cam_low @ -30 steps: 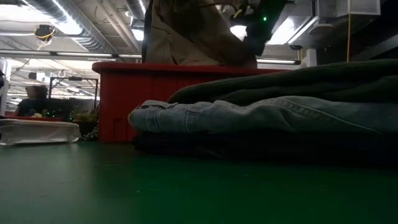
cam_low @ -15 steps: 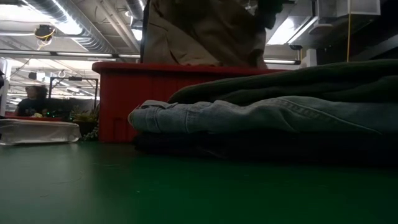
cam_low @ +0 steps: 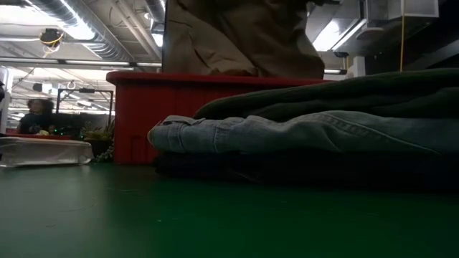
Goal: Fold laundry
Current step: Fold the beige shorts
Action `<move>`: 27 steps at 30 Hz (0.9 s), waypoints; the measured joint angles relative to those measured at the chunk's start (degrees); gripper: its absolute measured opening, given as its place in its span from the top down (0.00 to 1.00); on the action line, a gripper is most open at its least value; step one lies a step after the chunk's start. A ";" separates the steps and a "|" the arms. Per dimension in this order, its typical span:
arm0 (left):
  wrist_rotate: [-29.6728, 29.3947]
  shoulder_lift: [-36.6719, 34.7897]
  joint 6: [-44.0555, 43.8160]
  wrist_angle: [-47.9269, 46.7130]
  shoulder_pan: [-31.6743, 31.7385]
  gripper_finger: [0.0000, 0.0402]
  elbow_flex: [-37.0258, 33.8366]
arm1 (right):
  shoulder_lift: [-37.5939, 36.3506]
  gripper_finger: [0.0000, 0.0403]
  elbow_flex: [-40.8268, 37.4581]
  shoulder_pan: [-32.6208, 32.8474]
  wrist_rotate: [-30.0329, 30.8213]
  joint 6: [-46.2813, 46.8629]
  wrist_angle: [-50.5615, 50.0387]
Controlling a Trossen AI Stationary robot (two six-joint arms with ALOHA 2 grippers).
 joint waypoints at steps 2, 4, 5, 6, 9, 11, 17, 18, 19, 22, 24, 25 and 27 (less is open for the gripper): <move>0.10 -0.68 0.00 0.14 0.00 1.00 0.00 | 0.00 0.97 1.39 0.00 -0.02 -1.37 0.16; 0.09 -1.43 -0.02 0.16 0.15 1.00 0.00 | 0.02 0.97 2.82 0.00 -0.04 -3.07 0.15; 0.01 -1.79 -0.01 0.26 0.34 1.00 0.00 | 0.02 0.97 3.44 0.00 -0.04 -3.99 0.48; 0.01 -2.17 0.00 0.33 0.67 1.00 0.00 | 0.01 0.97 4.03 0.00 -0.05 -5.03 1.01; -0.10 -2.95 0.06 1.33 2.18 1.00 0.00 | 0.01 0.97 5.40 0.00 -0.06 -8.19 3.65; -0.11 -3.34 0.04 2.57 3.54 1.00 0.00 | 0.02 0.97 6.06 -0.28 -0.14 -10.56 6.00; -0.10 -3.62 0.07 4.94 8.59 1.00 0.00 | 0.06 0.97 6.46 -5.43 -4.95 -13.99 11.64; 0.00 -3.58 0.09 5.24 9.59 1.00 -0.02 | 0.07 0.97 6.46 -6.74 -6.72 -14.01 11.84; 0.14 -3.56 0.09 5.43 10.64 1.00 -0.02 | 0.07 0.97 6.46 -8.07 -8.71 -14.02 12.04; 1.84 -3.55 0.09 5.67 14.19 1.00 -0.03 | 0.07 0.97 6.46 -11.91 -15.46 -14.23 12.22; 4.51 -3.51 0.07 6.63 16.76 1.00 -0.09 | 0.09 0.97 6.44 -14.22 -20.41 -15.43 12.96; 5.99 -3.49 -0.03 7.51 18.00 1.00 -0.09 | 0.09 0.97 6.44 -15.29 -22.66 -15.81 13.77; 8.87 -3.49 -1.45 8.82 20.36 1.00 -0.09 | 0.09 0.97 6.44 -17.29 -26.91 -16.02 15.97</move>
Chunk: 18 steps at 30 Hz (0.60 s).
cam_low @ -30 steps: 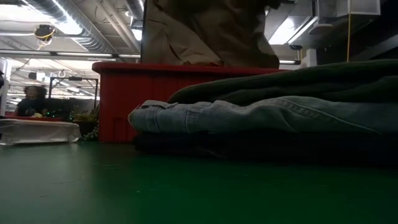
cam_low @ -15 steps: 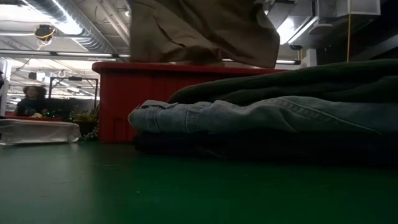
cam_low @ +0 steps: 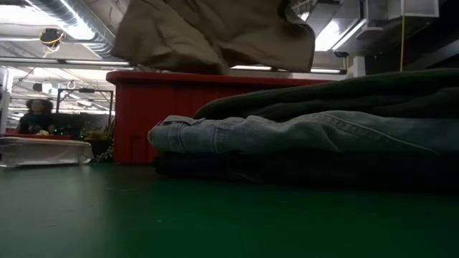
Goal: Fold laundry
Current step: Fold the beige shorts
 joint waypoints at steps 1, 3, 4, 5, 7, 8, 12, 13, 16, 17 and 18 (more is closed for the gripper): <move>1.42 0.00 -1.87 0.29 1.01 1.00 0.00 | 0.00 0.97 0.00 -0.73 -1.81 0.01 0.80; 4.84 0.00 -6.90 0.35 2.35 1.00 0.00 | -0.07 0.97 0.00 -1.51 -5.51 0.02 1.28; 6.89 -0.03 -9.08 0.29 2.69 1.00 0.00 | -0.27 0.97 0.00 -1.57 -7.39 0.20 0.89; 8.92 -0.10 -11.01 0.06 2.81 1.00 0.00 | -0.56 0.97 0.00 -1.59 -8.97 0.58 0.12; 12.07 -0.52 -13.50 -2.27 2.69 1.00 0.06 | -1.69 0.97 0.00 -1.48 -10.34 0.70 -2.75; 13.25 -1.13 -14.56 -5.17 2.32 1.00 0.07 | -2.32 0.97 0.00 -1.45 -11.08 0.69 -5.13; 15.54 -3.82 -18.00 -18.77 -0.60 1.00 0.07 | -4.27 0.97 -0.01 1.20 -12.92 1.21 -16.05; 15.54 -4.59 -17.98 -21.56 -1.48 1.00 0.07 | -4.66 0.97 -0.04 1.78 -12.68 1.90 -18.51; 15.25 -7.10 -18.18 -28.36 -4.65 1.00 0.07 | -6.18 0.97 -0.11 4.50 -12.69 4.96 -24.10; 15.27 -7.88 -18.34 -30.60 -5.80 1.00 0.07 | -6.72 0.97 -0.07 5.74 -12.96 6.12 -25.84; 15.27 -8.65 -18.64 -32.70 -6.84 1.00 0.07 | -7.13 0.97 -0.03 6.83 -12.96 7.24 -27.56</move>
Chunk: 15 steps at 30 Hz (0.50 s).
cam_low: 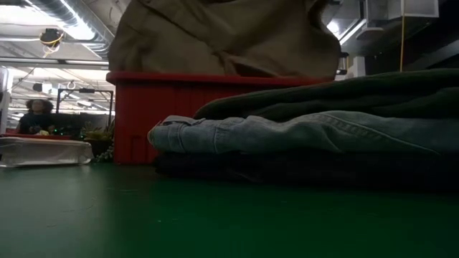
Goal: Fold laundry
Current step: Fold the beige shorts
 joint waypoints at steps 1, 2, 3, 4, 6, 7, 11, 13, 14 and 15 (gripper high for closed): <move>0.00 -0.81 -0.76 -2.35 -1.20 1.00 0.00 | -0.30 0.97 0.01 1.06 -0.02 1.02 -1.57; 0.02 -1.45 -1.53 -4.66 -2.29 1.00 0.00 | -0.48 0.97 0.01 2.29 -0.02 1.91 -2.98; 0.02 -2.03 -2.40 -6.48 -3.40 1.00 0.00 | -0.52 0.97 0.01 3.72 -0.02 2.83 -3.93; 0.01 -2.65 -2.98 -8.32 -4.60 1.00 0.00 | -0.52 0.97 -0.02 5.47 0.00 3.66 -4.75; -0.02 -3.71 -4.23 -11.52 -6.82 1.00 0.00 | -0.52 0.97 -0.02 8.58 -0.02 5.70 -5.43; 0.03 -4.19 -4.83 -12.92 -7.89 1.00 0.00 | -0.52 0.97 -0.02 10.03 -0.02 6.83 -5.45; 3.02 -5.93 -8.83 -18.25 -11.83 1.00 0.00 | -0.41 0.97 -0.02 16.33 -0.03 10.70 -6.93; 4.90 -6.52 -11.10 -20.94 -13.75 1.00 0.00 | -0.15 0.97 -0.02 19.71 0.11 13.09 -7.57; 5.44 -6.72 -11.96 -22.34 -14.78 1.00 0.00 | -0.08 0.97 -0.02 21.34 0.37 14.13 -8.02; 5.98 -6.85 -12.94 -23.99 -15.76 1.00 0.00 | 0.19 0.97 -0.04 23.00 0.49 15.51 -8.45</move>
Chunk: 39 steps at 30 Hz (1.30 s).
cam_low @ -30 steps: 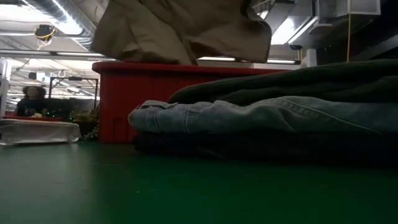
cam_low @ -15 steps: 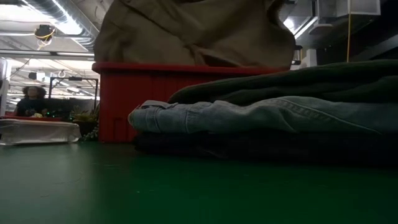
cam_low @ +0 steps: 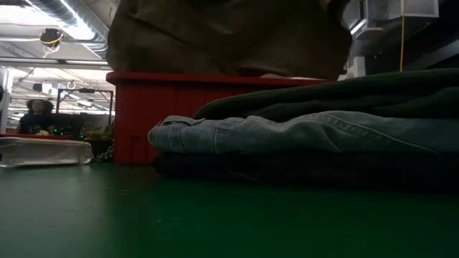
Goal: Fold laundry
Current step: Fold the beige shorts
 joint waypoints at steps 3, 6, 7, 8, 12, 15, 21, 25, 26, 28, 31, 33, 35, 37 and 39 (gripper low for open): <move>1.31 0.00 -3.14 -5.27 -2.88 1.00 0.00 | 0.59 0.97 0.00 4.98 0.04 4.48 -0.87; 2.36 0.23 -6.07 -9.99 -6.16 1.00 0.00 | 2.04 0.97 0.00 9.79 0.93 8.63 -1.05; 2.69 0.52 -6.37 -11.10 -7.40 1.00 0.00 | 2.81 0.97 0.00 11.46 1.64 9.85 -1.07; 2.86 0.61 -6.42 -12.00 -8.64 1.00 0.00 | 3.51 0.97 0.00 12.96 2.52 10.91 -1.24; 2.87 0.98 -7.31 -15.28 -13.79 1.00 0.00 | 6.83 0.97 0.00 18.89 6.65 15.62 -4.42; 2.75 0.98 -10.85 -18.21 -18.00 1.00 0.00 | 9.87 0.97 0.00 22.89 8.71 19.83 -6.90; 2.81 3.11 -19.48 -22.80 -26.96 1.00 0.00 | 15.80 0.97 0.00 29.44 8.75 26.04 -7.46; 2.96 5.15 -25.31 -22.77 -33.07 1.00 0.00 | 19.21 0.97 -0.01 32.55 8.52 28.93 -7.58; 2.97 5.70 -27.00 -22.78 -34.57 1.00 0.00 | 19.83 0.97 -0.02 33.20 8.41 29.61 -7.60; 2.92 6.95 -30.13 -22.80 -37.33 1.00 0.00 | 20.83 0.97 -0.02 34.41 7.76 31.31 -7.58; 2.52 8.96 -34.04 -22.78 -40.99 1.00 0.00 | 21.88 0.97 -0.02 36.01 7.10 34.97 -7.09; 2.18 10.61 -37.05 -22.77 -43.24 1.00 0.00 | 22.65 0.97 -0.02 36.87 7.19 36.83 -6.26; 1.93 12.46 -39.55 -22.79 -45.43 1.00 0.00 | 23.52 0.97 -0.02 37.54 7.14 38.11 -5.30; 0.73 14.50 -40.76 -23.13 -47.47 1.00 0.00 | 24.62 0.97 -0.02 37.99 6.92 38.62 -4.15; -0.73 16.78 -40.96 -23.96 -49.39 1.00 0.00 | 25.97 0.97 -0.02 38.26 5.95 38.72 -3.34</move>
